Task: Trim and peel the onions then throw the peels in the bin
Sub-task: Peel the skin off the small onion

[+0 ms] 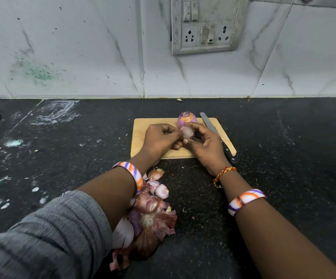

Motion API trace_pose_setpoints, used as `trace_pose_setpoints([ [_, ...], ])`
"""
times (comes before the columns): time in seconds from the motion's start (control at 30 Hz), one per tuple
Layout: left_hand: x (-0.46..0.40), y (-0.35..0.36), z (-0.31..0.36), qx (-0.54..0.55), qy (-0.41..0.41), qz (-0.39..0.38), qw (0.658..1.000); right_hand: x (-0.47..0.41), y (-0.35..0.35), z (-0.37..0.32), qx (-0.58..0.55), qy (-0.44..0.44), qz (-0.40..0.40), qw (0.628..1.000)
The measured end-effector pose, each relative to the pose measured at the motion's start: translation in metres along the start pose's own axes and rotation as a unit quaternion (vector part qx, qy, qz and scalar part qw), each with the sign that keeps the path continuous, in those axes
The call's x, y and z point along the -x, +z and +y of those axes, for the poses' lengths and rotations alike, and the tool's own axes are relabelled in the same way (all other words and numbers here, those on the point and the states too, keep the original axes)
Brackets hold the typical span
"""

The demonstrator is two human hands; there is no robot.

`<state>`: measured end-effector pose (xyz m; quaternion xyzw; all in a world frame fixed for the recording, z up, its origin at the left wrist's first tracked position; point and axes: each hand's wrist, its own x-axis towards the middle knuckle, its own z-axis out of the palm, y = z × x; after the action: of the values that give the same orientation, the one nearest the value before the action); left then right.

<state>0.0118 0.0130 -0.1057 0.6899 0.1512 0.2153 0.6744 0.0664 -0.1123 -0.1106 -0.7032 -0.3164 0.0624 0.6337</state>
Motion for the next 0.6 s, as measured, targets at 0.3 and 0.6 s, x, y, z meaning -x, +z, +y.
trace_pose_setpoints([
  [0.3, -0.0002, -0.0005, 0.0002, 0.016, 0.005, 0.011, 1.000, 0.0003, 0.0010, -0.0021, -0.025, 0.020, 0.007, 0.999],
  [0.6, -0.0038, -0.0010, -0.0012, 0.071, -0.002, 0.022, 0.997, 0.0002, 0.0026, -0.0037, -0.039, 0.044, 0.016, 0.998],
])
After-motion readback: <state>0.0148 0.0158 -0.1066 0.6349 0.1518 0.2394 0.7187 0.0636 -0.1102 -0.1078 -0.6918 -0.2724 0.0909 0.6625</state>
